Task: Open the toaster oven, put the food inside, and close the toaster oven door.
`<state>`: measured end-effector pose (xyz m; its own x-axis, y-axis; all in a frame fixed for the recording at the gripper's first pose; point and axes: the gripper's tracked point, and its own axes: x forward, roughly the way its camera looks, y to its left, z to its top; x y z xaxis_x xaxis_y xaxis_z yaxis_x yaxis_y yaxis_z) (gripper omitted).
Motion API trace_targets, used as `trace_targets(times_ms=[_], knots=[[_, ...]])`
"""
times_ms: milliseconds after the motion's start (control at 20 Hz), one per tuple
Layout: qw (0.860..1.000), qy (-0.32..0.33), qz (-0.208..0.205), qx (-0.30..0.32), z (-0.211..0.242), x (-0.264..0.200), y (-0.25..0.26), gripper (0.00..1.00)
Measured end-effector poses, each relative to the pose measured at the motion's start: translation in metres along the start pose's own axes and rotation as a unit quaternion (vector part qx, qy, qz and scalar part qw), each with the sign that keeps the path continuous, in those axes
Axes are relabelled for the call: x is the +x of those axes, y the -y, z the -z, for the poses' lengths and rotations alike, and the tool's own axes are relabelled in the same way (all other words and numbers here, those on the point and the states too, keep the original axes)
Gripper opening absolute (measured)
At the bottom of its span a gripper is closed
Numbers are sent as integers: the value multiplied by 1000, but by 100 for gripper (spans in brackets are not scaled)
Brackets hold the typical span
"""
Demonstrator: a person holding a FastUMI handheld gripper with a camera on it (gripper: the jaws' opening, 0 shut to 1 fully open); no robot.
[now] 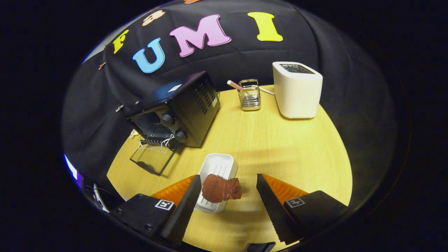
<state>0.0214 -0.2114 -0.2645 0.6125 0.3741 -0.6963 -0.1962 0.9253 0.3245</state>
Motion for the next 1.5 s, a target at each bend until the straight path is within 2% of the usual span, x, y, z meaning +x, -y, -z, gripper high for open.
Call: trace_targets(times_ms=[150, 450, 500, 550, 600, 700, 800, 950, 1150, 1250, 1500], knots=[[999, -24, -17, 29, 9, 8, 3, 96], [995, -54, -34, 75, 17, 13, 5, 65], [995, -53, -34, 73, 16, 15, 8, 46], [995, -58, -38, 72, 18, 17, 8, 41], [995, -69, -32, 72, 22, 17, 12, 41], [992, -78, -39, 91, 24, 21, 11, 27], [988, -92, -48, 111, 31, 23, 9, 27], [983, -100, -68, 137, 24, 17, 4, 19], [982, -95, -67, 148, 19, 13, 6, 13], [981, -86, -69, 157, 12, 6, 3, 13], [988, -74, -53, 125, 2, -17, -12, 13]])
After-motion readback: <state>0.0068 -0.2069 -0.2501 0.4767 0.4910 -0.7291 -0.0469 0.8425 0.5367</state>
